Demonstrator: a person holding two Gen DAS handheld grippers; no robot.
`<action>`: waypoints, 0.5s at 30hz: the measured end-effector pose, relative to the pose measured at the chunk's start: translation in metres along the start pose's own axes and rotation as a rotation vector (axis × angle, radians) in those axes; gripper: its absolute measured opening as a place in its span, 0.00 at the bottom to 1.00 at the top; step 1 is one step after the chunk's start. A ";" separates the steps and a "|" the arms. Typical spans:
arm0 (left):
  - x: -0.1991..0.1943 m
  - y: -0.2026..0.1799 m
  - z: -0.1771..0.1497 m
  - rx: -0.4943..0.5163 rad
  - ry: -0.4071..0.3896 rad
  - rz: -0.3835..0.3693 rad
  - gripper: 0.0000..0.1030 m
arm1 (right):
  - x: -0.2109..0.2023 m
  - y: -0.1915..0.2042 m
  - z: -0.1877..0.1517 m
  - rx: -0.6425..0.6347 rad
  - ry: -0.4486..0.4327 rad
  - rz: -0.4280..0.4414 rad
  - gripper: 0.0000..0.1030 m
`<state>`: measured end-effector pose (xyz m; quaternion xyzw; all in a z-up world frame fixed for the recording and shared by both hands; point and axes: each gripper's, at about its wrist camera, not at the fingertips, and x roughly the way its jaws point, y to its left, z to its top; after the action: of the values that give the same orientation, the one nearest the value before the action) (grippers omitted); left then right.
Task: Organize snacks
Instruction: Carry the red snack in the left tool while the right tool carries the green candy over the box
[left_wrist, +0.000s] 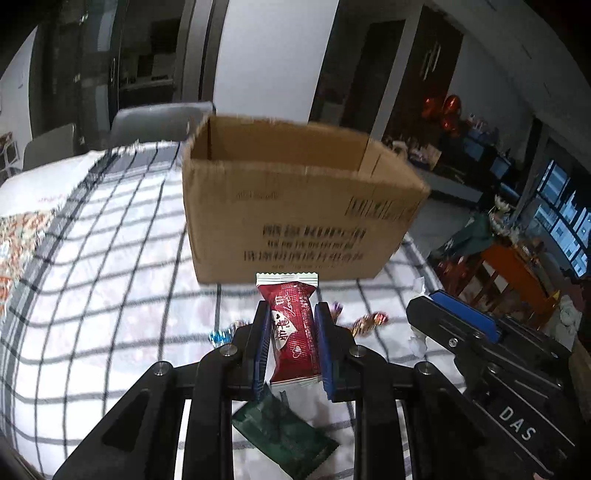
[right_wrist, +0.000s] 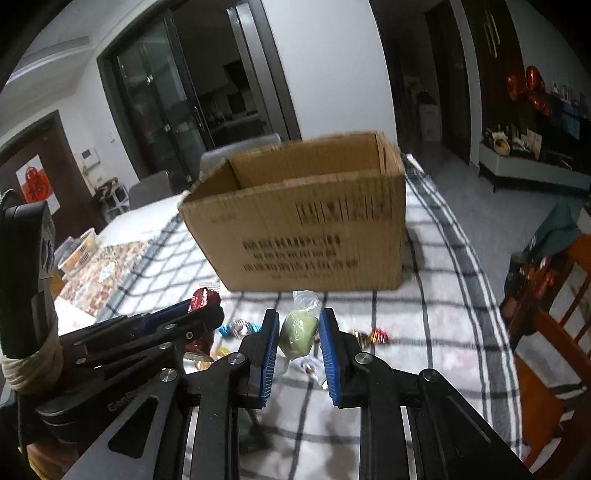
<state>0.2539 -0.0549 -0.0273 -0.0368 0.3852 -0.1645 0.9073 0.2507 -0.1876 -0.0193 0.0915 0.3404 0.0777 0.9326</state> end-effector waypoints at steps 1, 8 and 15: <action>-0.003 0.000 0.003 0.004 -0.009 -0.001 0.23 | -0.002 0.001 0.003 -0.004 -0.010 0.002 0.23; -0.022 -0.003 0.031 0.039 -0.086 -0.013 0.23 | -0.015 0.005 0.034 -0.007 -0.085 0.014 0.23; -0.033 -0.001 0.063 0.065 -0.146 -0.014 0.23 | -0.021 0.007 0.067 -0.006 -0.163 0.007 0.23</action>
<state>0.2773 -0.0493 0.0395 -0.0217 0.3123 -0.1800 0.9325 0.2776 -0.1930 0.0452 0.0959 0.2627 0.0740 0.9572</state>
